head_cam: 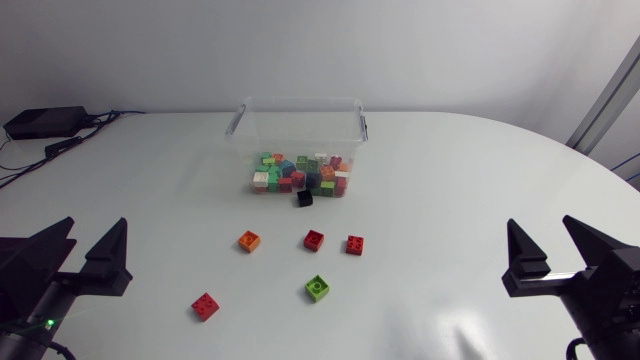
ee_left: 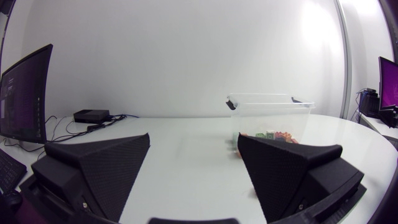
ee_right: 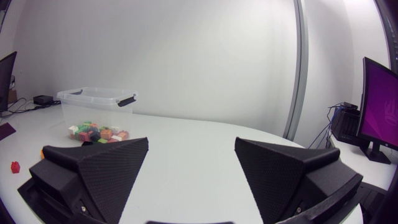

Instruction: Place the duplo bricks in the container

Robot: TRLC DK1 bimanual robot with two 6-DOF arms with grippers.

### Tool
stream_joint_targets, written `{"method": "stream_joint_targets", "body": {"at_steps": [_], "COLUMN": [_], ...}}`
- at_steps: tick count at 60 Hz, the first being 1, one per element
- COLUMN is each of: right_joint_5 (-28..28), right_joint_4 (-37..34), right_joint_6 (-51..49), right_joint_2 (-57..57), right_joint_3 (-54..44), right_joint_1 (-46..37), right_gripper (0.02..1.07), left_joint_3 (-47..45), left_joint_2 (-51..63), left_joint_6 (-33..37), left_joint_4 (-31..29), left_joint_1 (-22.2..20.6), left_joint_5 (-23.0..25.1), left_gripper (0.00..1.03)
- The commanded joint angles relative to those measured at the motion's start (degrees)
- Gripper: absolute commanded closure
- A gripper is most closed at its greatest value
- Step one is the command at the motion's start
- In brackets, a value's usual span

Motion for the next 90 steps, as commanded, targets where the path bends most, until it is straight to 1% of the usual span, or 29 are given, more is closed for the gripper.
{"method": "stream_joint_targets", "body": {"at_steps": [1,21,27,36,44,53,58,77,82,90], "right_joint_5": [-0.10,-0.10,0.08,0.43,0.60,0.60,0.60,0.52,0.34,0.16], "right_joint_4": [0.03,0.29,-0.23,-1.55,-2.78,-2.61,-2.26,-2.70,-3.13,-5.86], "right_joint_6": [0.16,0.08,0.16,0.16,0.16,0.16,0.16,0.08,-0.01,-0.01], "right_joint_2": [-0.21,-0.38,-0.30,-0.21,0.85,5.94,9.63,22.82,24.58,30.55], "right_joint_3": [-1.02,-1.02,0.30,3.29,6.19,9.53,11.38,16.91,17.79,20.78], "right_joint_1": [0.65,1.00,1.09,1.88,2.58,3.37,3.99,5.83,5.83,5.83], "right_gripper": [0.06,0.06,0.06,0.06,0.06,0.06,0.06,0.06,0.06,0.07], "left_joint_3": [-1.34,-0.64,1.47,5.51,8.76,13.69,17.03,28.80,31.00,33.90], "left_joint_2": [-0.36,-0.54,-0.45,-0.19,2.27,11.33,18.09,44.11,48.59,55.80], "left_joint_6": [-0.68,-0.16,-0.24,-0.07,-0.07,-0.07,-0.33,-1.91,-1.56,0.72], "left_joint_4": [0.45,0.53,-0.87,-2.81,-4.21,-4.92,-6.41,-17.04,-19.86,-25.04], "left_joint_1": [-0.54,-0.80,-1.24,-3.44,-3.88,-4.49,-4.67,-8.01,-8.89,-11.88], "left_joint_5": [0.42,0.51,0.51,0.51,0.51,0.51,0.51,0.51,0.51,0.42], "left_gripper": [0.05,0.05,0.05,0.06,0.06,0.06,0.06,0.06,0.06,0.06]}}
